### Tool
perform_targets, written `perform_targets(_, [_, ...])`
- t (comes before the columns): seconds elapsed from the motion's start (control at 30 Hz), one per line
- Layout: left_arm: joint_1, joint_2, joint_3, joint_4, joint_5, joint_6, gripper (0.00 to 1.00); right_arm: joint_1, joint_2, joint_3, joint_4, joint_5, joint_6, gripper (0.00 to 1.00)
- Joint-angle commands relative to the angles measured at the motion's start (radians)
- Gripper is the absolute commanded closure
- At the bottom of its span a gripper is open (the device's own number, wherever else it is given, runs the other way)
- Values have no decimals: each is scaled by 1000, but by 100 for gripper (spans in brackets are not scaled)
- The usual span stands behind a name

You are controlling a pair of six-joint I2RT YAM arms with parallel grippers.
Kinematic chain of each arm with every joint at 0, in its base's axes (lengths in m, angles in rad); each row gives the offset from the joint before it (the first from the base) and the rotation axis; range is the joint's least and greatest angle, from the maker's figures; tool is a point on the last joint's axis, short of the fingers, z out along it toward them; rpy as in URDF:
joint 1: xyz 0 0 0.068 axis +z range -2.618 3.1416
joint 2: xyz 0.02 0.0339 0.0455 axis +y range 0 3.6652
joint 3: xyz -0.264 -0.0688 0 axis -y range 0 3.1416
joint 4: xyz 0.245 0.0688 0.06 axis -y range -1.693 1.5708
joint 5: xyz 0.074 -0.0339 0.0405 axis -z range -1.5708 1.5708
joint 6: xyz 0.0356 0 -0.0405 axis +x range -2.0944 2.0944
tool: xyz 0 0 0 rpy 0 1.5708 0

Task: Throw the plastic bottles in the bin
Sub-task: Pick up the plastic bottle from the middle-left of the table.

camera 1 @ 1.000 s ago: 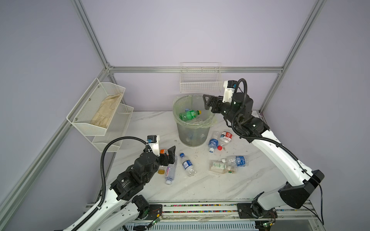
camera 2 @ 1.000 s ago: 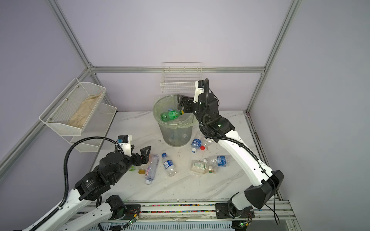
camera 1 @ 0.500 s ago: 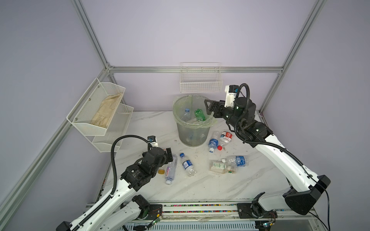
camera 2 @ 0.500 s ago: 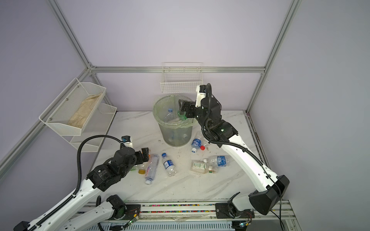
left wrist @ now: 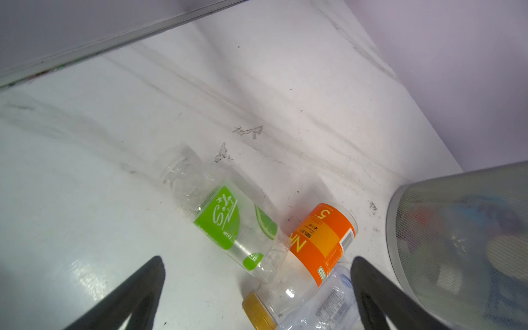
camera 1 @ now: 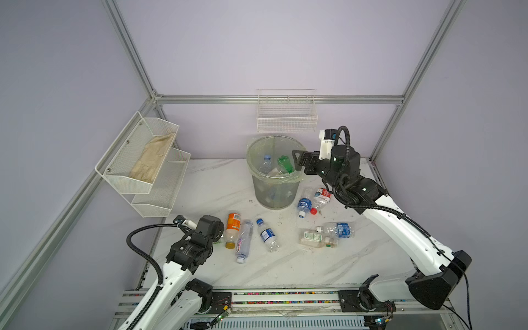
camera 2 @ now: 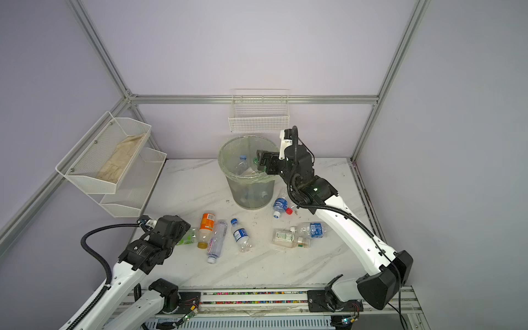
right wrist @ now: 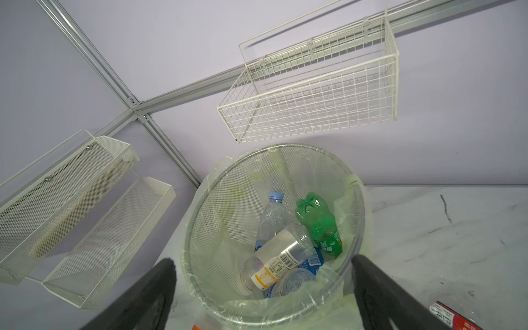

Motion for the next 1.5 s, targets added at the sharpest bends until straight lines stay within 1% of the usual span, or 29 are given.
perform_targets(0.0, [48,121,15,-90,64,-188,0,-1,-35,-12,4,29,13,3])
perform_targets(0.1, [77,227,49,-95,126,-208,0,-2,-38,-24,-1,28,22,3])
perform_targets(0.17, [85,252,47,-65,153,-219,0,-2,-42,-34,-4,30,23,3])
perform_targets(0.3, [107,244,24,16,183,-225,0,-2,-60,-63,-7,44,22,3])
perform_targets(0.5, [160,243,14,43,199,-213,0,-2,-68,-105,-3,51,24,3])
perform_targets(0.67, [213,247,-26,120,252,-194,0,-2,-68,-122,-2,44,29,3])
perform_targets(0.93, [283,322,-25,172,296,-170,0,-2,-87,-149,-4,48,36,3])
perform_targets(1.2, [310,406,-37,211,325,-154,0,-2,-99,-173,-5,49,45,3])
perform_targets(1.47, [323,459,-55,225,356,-158,0,-2,-109,-192,-7,46,51,3])
